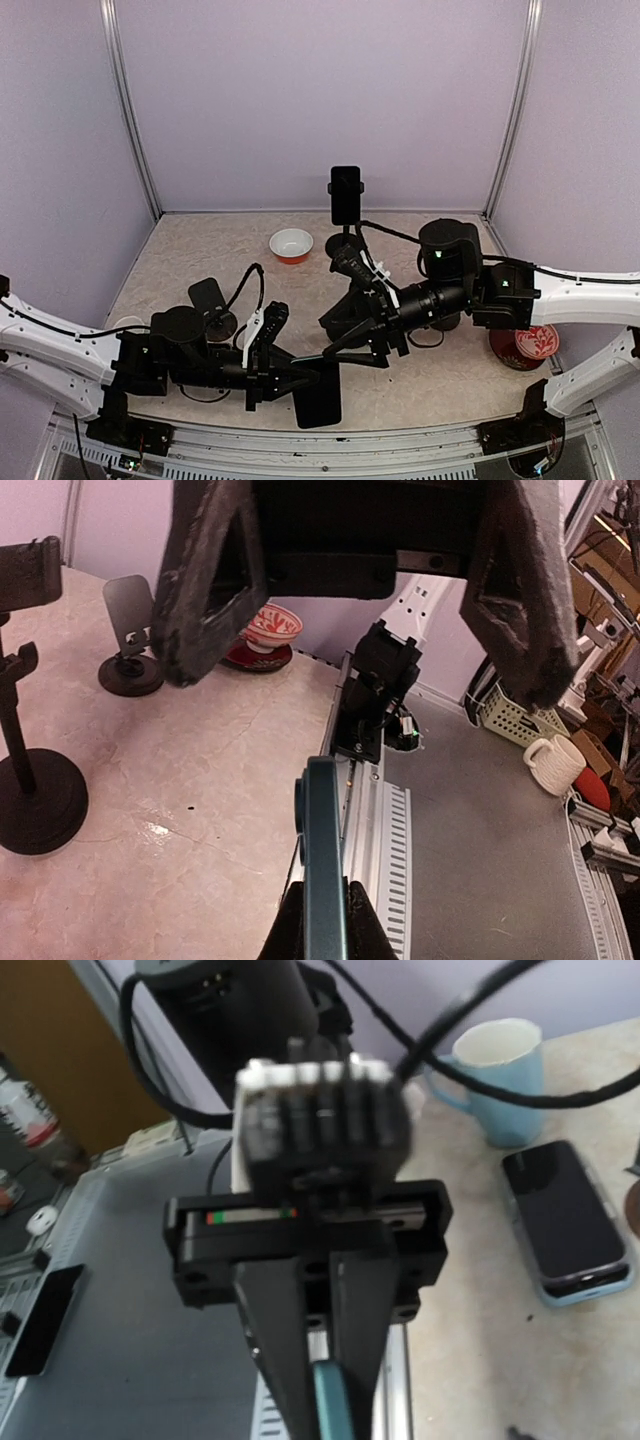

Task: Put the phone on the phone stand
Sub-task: Pass from the left arm to the right

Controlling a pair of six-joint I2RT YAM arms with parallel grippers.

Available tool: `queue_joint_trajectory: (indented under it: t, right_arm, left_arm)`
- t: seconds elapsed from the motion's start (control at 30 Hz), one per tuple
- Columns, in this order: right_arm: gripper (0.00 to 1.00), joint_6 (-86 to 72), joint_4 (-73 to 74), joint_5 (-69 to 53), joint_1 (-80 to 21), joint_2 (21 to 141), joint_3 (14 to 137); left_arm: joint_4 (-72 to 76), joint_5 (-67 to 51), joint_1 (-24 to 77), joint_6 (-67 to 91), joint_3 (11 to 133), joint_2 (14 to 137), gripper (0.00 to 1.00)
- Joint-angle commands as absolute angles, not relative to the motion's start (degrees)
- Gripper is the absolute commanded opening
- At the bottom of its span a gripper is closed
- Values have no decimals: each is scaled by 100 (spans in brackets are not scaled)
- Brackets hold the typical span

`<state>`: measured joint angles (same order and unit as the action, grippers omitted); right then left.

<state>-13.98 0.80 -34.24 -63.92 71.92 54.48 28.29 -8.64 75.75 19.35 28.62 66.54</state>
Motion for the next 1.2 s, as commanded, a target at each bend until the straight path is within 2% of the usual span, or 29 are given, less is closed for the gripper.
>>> queue_joint_trajectory:
  t: [0.0,0.37,0.7,0.77,0.83,0.87,0.93,1.03,1.13,1.17]
  right_arm:
    - [75,-1476,-16,-3788,-6346,7308,5319]
    - [53,-1512,-50,-3919,-6351,7540,5175]
    - [40,-1523,-122,-3821,-6346,7584,5078]
    - [31,-1562,-215,-3910,-6350,7613,5057]
    - [5,-1588,-316,-4068,-6346,7672,5060]
    - [0,-1614,-352,-4166,-6346,7694,5056]
    - [0,-1645,-450,-4246,-6346,7703,5044]
    - [0,-1671,-520,-4063,-6341,7556,5004]
    - [0,-1670,-536,-3778,-6316,7306,5007]
    - [0,-1682,-560,-3700,-6295,7217,5006]
  left_arm:
    - [3235,-1069,7743,1619,3198,6688,0]
    - [3309,-993,7803,1619,3192,6611,0]
    - [3374,-922,7805,1634,3191,6663,0]
    - [3384,-902,7805,1627,3208,6683,0]
    - [3385,-850,7807,1629,3217,6712,0]
    - [3388,-829,7812,1629,3229,6721,0]
    - [3375,-774,7801,1630,3236,6732,0]
    - [3362,-749,7798,1632,3226,6720,13]
    - [3357,-737,7803,1651,3189,6707,34]
    - [3357,-739,7799,1663,3183,6706,45]
